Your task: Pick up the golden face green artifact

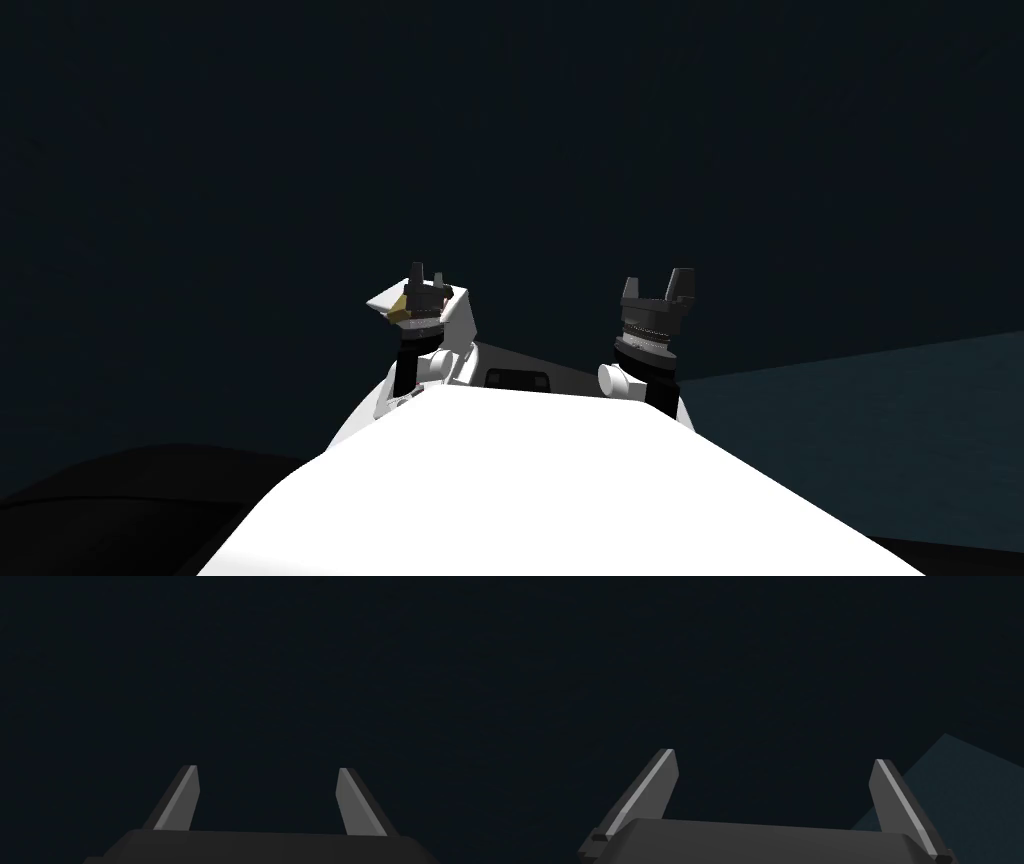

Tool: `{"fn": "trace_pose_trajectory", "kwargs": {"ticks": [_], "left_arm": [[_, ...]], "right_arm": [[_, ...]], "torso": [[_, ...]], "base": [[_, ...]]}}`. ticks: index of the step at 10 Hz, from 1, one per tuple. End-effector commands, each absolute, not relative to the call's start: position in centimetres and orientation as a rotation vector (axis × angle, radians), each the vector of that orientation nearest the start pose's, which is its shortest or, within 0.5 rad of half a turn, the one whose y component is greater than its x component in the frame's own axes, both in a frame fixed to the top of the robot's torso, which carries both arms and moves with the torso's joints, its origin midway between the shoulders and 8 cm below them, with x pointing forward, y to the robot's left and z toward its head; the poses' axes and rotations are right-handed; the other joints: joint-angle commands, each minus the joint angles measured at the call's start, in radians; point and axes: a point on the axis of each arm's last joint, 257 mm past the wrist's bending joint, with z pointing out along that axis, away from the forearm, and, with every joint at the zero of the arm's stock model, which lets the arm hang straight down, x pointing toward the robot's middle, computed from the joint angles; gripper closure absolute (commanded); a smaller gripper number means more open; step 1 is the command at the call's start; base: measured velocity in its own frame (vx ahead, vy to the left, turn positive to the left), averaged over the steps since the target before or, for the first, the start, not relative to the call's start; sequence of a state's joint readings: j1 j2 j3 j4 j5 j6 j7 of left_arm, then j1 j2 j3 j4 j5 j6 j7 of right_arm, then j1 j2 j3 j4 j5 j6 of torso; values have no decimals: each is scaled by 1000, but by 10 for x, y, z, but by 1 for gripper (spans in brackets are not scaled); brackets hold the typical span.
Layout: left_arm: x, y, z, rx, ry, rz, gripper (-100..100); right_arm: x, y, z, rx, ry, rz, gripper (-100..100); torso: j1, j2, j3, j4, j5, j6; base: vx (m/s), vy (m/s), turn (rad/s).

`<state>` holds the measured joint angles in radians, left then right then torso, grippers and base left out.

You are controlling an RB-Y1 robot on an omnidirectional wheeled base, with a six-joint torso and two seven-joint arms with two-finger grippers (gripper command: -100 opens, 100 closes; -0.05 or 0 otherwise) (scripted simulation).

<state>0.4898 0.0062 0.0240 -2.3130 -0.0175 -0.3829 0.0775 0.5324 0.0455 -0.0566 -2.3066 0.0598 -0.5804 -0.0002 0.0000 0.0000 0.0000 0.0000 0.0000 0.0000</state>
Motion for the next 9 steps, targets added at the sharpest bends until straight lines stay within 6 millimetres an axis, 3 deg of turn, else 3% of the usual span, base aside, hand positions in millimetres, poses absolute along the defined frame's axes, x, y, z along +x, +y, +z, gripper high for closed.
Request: {"fn": "trace_pose_trajectory", "kwargs": {"ticks": [1,4,5,9], "left_arm": [[368,283,18,-714,694,-1328,-100],[396,280,8,-698,781,-1321,-100],[396,278,12,-691,776,-1326,-100],[437,282,-2,-688,885,-1290,-100]], "right_arm": [[319,-293,41,579,560,1211,0],[319,-293,41,579,560,1211,0],[319,-293,41,579,560,1211,0],[319,-293,41,579,560,1211,0]], "torso": [[0,0,0,0,0,0],[5,1,0,0,1,0],[6,1,1,0,1,0],[5,1,1,0,1,0]], "base": [[-7,43,38],[-22,71,31],[-23,52,12],[-24,66,24]]}}
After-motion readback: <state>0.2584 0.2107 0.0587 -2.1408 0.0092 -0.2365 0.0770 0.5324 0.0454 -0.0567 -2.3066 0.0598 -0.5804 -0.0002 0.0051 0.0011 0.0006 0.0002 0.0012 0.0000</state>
